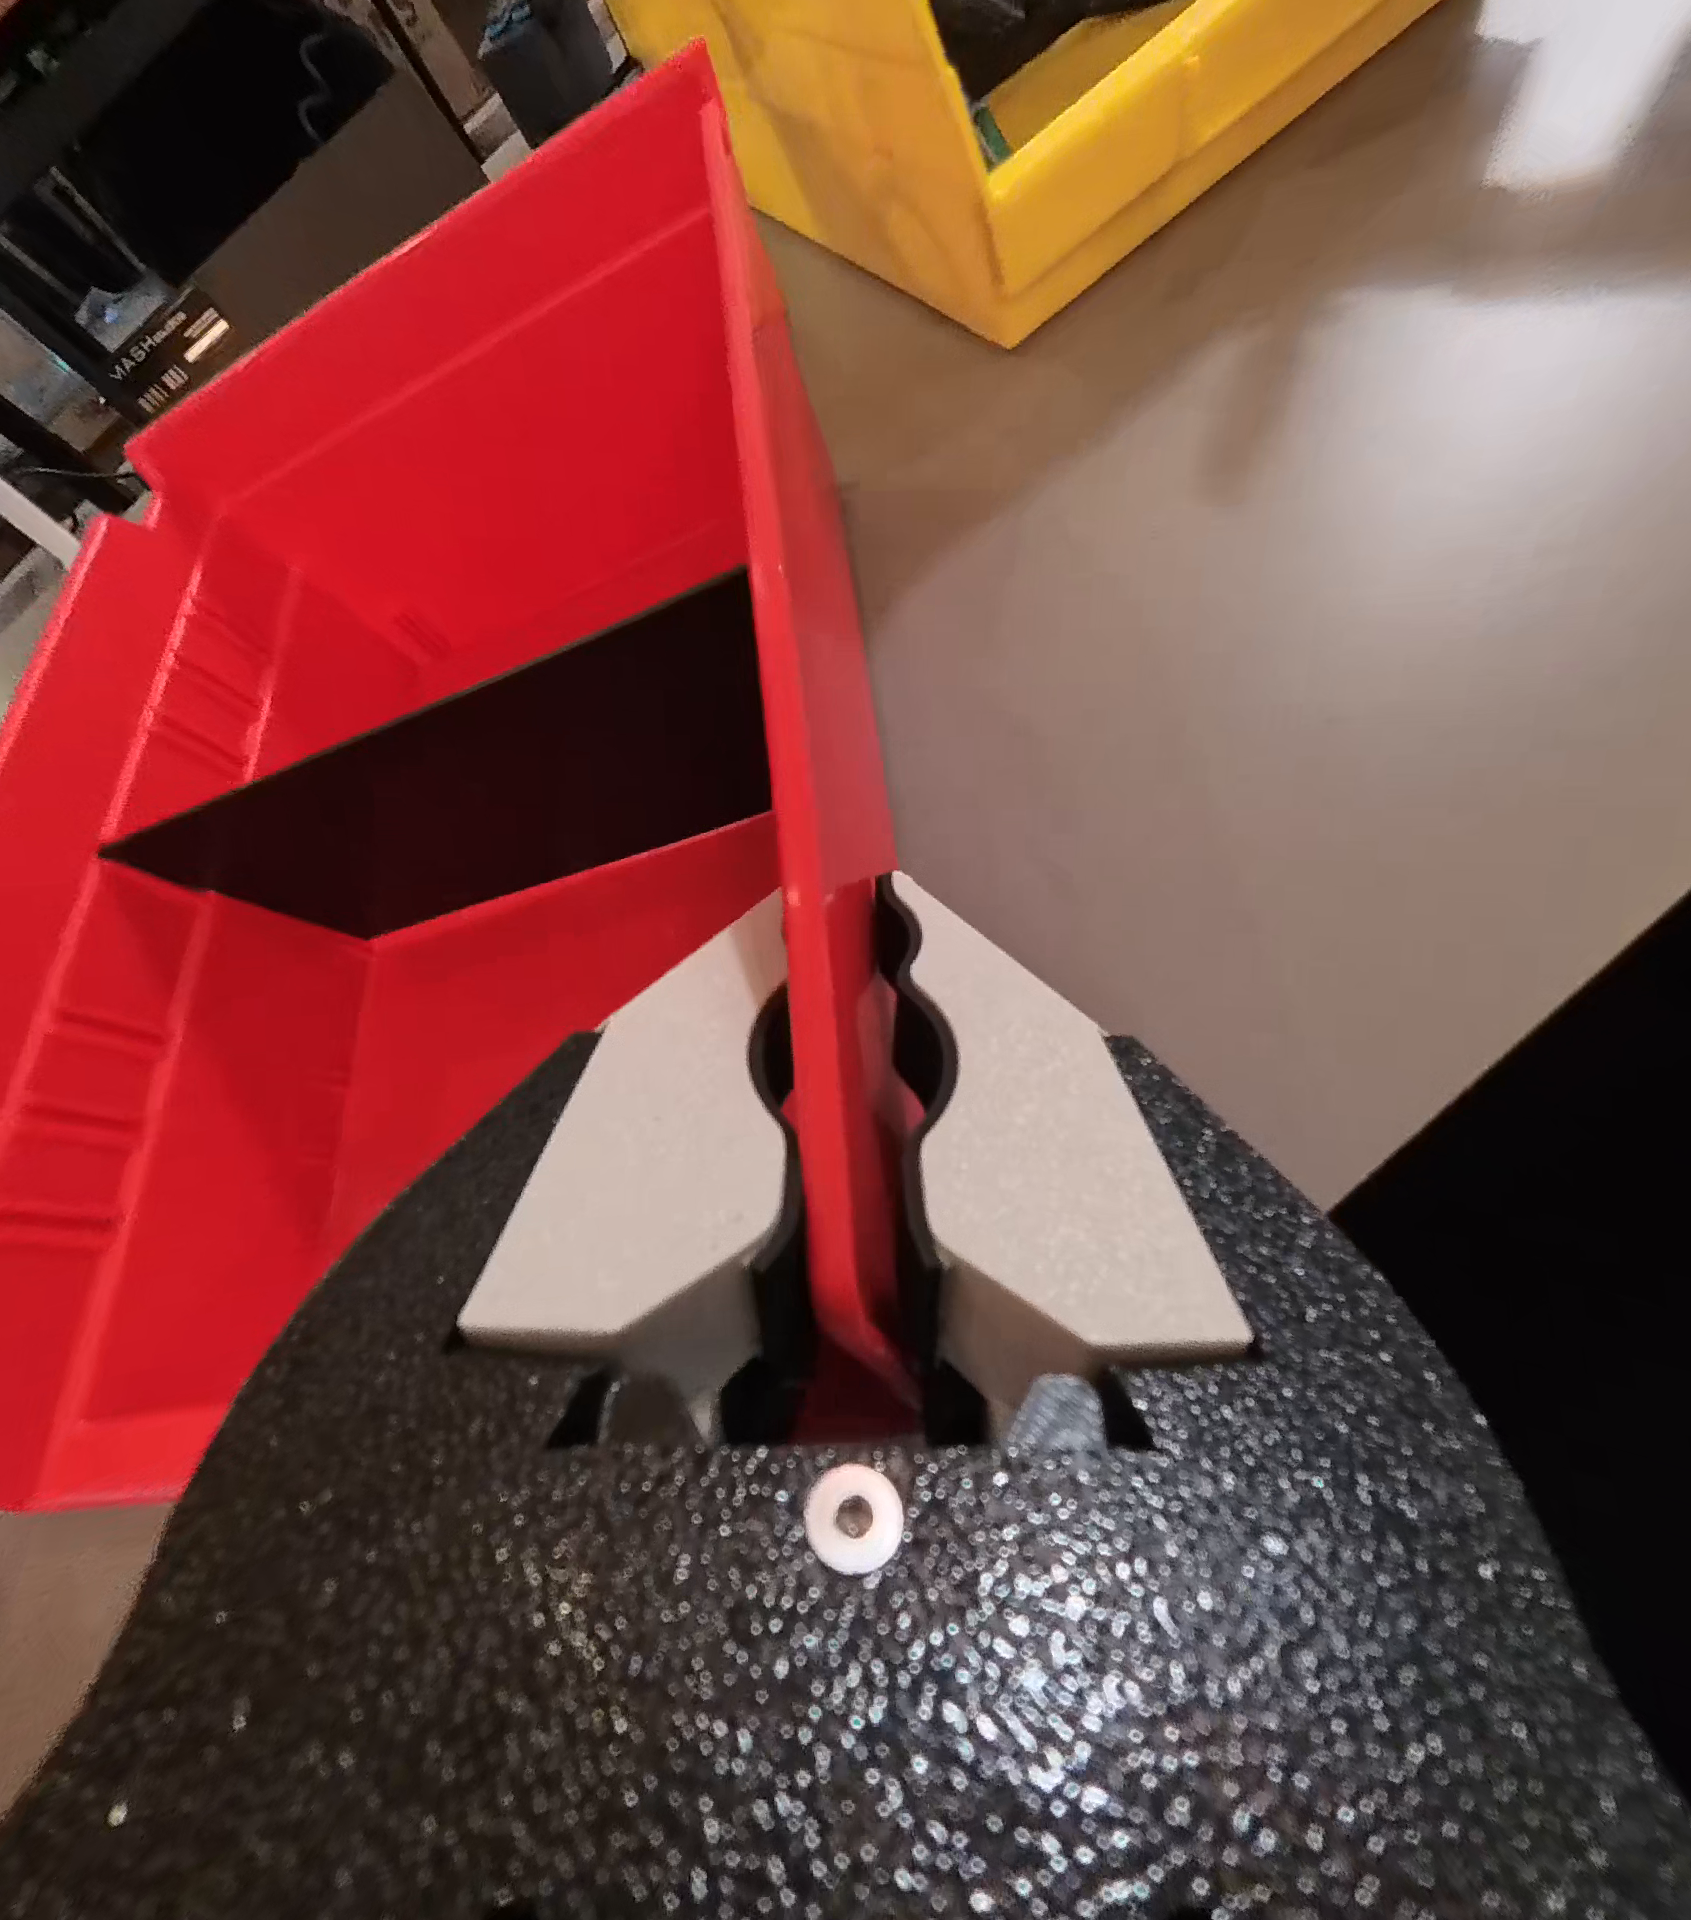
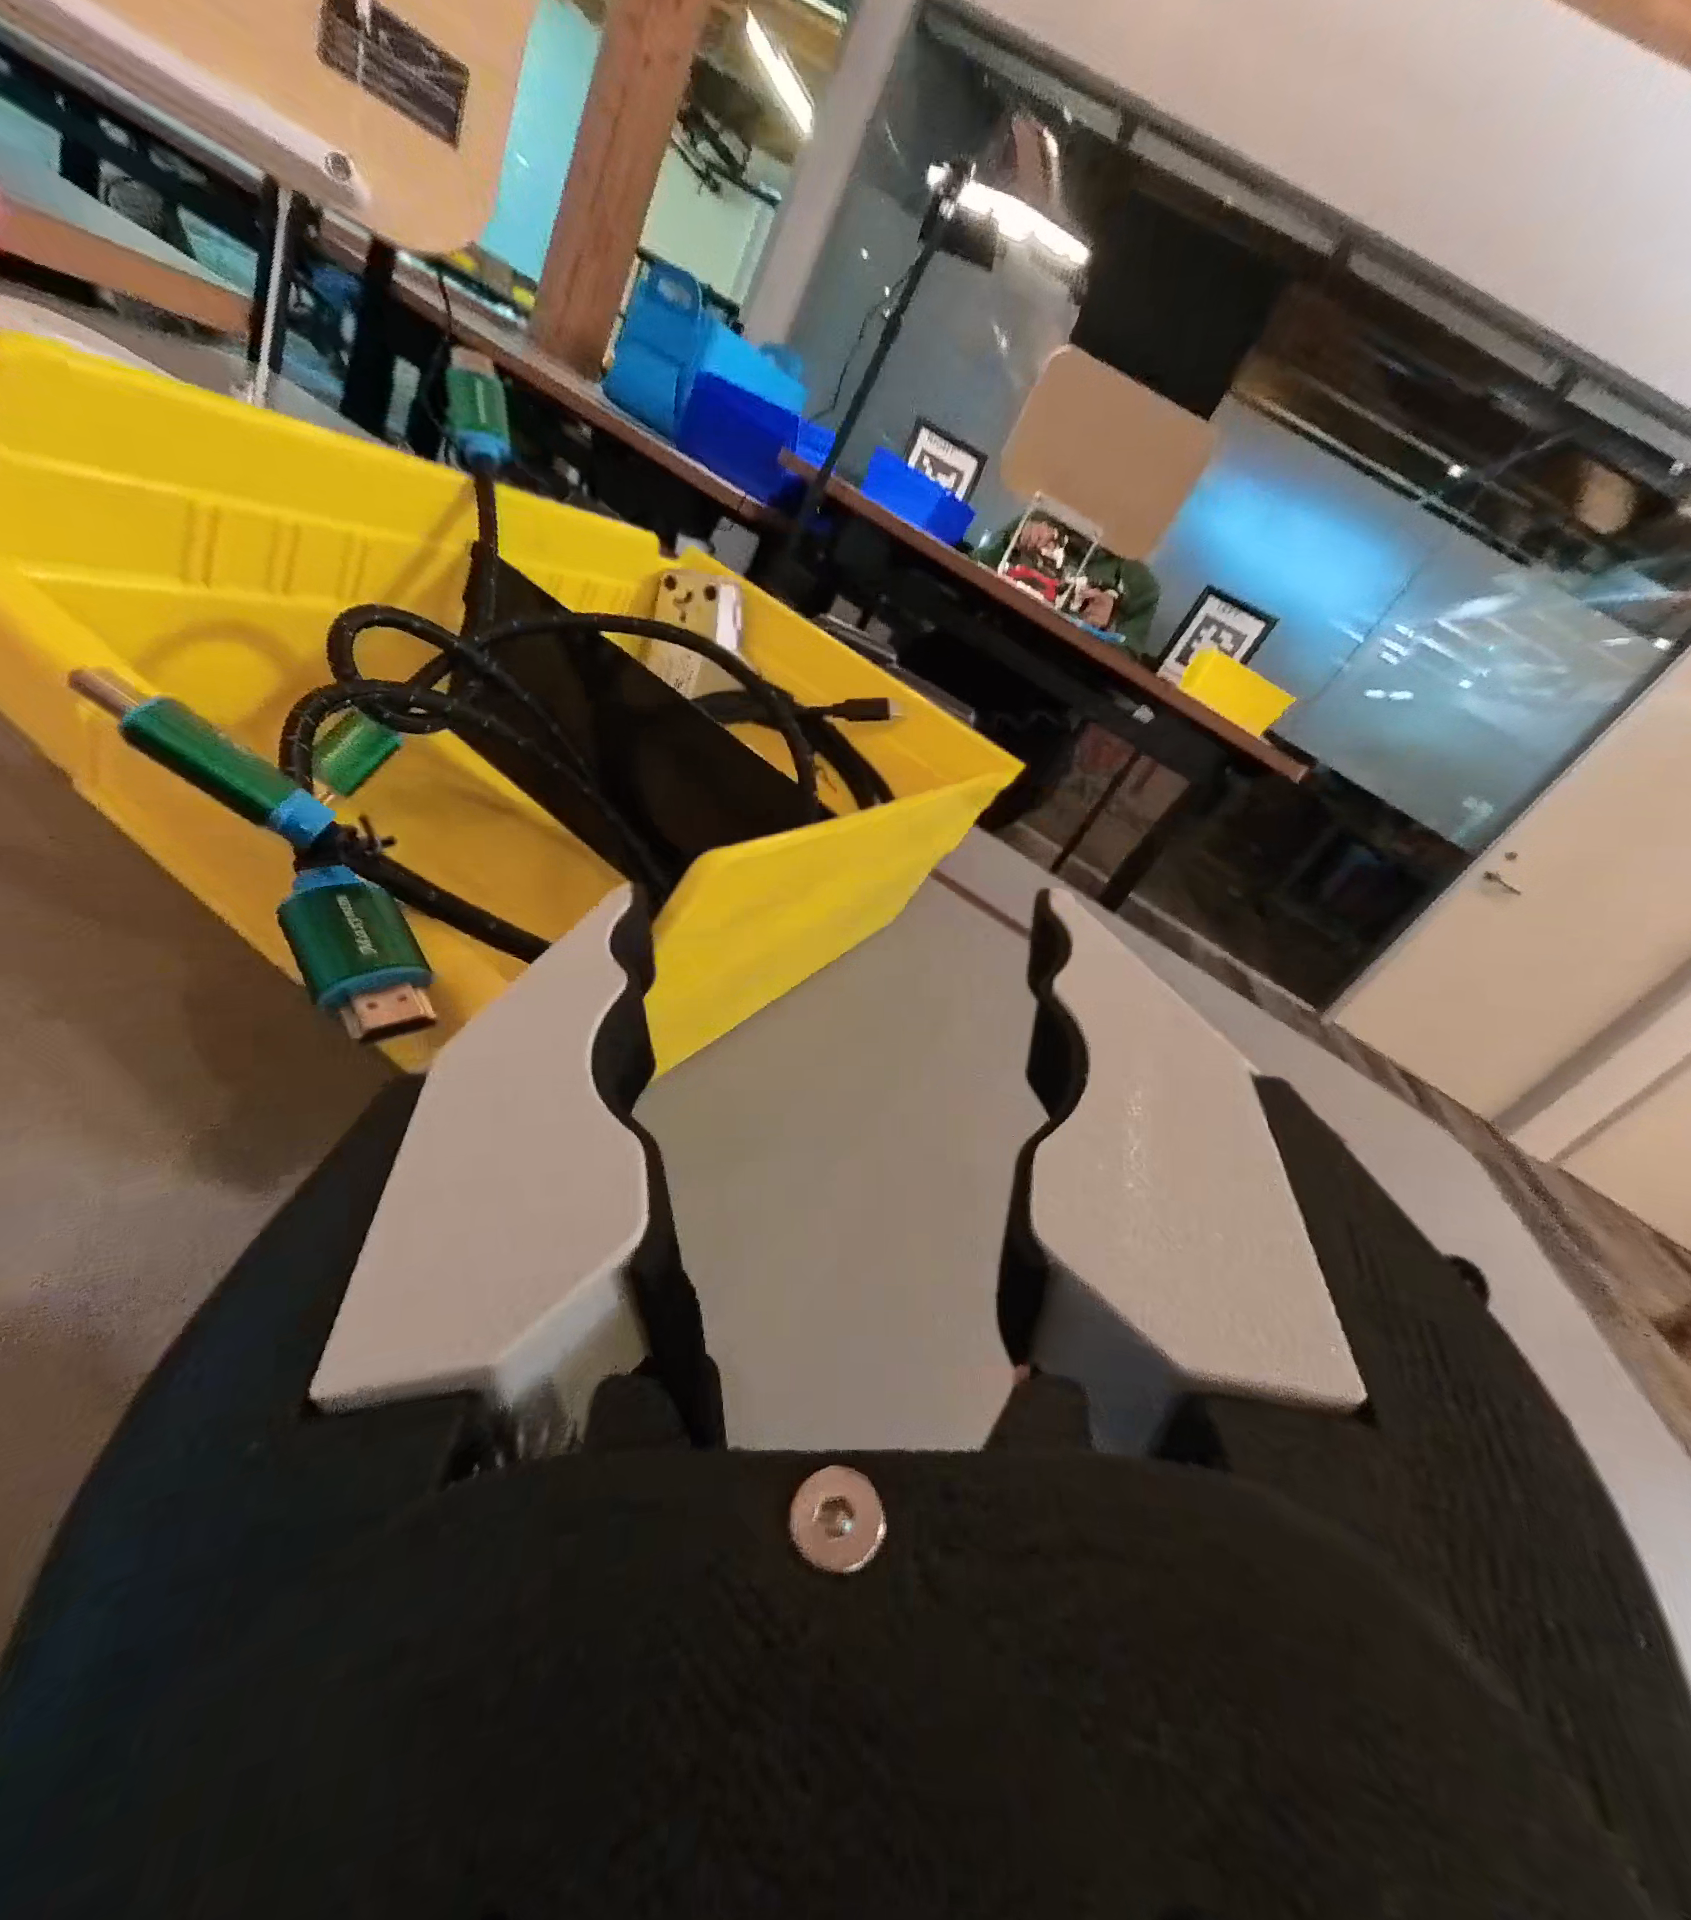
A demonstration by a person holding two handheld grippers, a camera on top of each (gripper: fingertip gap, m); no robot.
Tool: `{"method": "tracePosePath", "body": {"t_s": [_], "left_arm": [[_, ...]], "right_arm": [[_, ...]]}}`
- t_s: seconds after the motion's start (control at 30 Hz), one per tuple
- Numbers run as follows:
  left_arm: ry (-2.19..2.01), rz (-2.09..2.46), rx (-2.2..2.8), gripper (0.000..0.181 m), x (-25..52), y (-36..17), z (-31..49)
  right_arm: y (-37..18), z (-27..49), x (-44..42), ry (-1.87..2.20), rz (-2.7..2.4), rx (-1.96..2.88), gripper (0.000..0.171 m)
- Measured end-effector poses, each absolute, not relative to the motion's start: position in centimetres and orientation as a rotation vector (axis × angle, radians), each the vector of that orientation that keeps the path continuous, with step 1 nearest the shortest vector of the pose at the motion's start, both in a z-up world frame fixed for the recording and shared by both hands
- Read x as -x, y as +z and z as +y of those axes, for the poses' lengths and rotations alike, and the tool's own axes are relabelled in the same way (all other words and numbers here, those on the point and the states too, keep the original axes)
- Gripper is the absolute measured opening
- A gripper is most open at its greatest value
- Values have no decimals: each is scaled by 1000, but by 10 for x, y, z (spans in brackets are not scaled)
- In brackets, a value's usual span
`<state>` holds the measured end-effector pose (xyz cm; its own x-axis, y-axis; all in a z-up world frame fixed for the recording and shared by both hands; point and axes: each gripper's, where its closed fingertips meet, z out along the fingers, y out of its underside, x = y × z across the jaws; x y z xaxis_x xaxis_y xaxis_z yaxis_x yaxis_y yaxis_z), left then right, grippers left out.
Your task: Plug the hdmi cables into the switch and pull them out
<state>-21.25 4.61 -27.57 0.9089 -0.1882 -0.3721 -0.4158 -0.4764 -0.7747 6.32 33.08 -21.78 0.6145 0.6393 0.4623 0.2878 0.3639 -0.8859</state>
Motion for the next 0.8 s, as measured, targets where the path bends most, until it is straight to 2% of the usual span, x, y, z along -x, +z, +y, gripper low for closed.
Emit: {"method": "tracePosePath", "body": {"t_s": [0.1,0.13,0.17,0.33,0.6,0.8], "left_arm": [[316,427,2051,6,213,-270,43],[331,430,2035,6,213,-267,42],[358,437,2013,6,214,-263,42],[387,543,1936,6,198,-227,30],[223,906,1938,6,126,-186,-33],[-63,1246,1875,6,39,-190,-47]], "right_arm": [[-210,337,-84,172,-931,1131,69],[-204,341,-94,116,-902,1107,54],[-196,343,-104,74,-864,1076,49],[-168,342,-137,149,-737,1011,49],[-145,362,-210,88,-518,1037,49],[-100,353,-267,56,-354,976,48]]}}
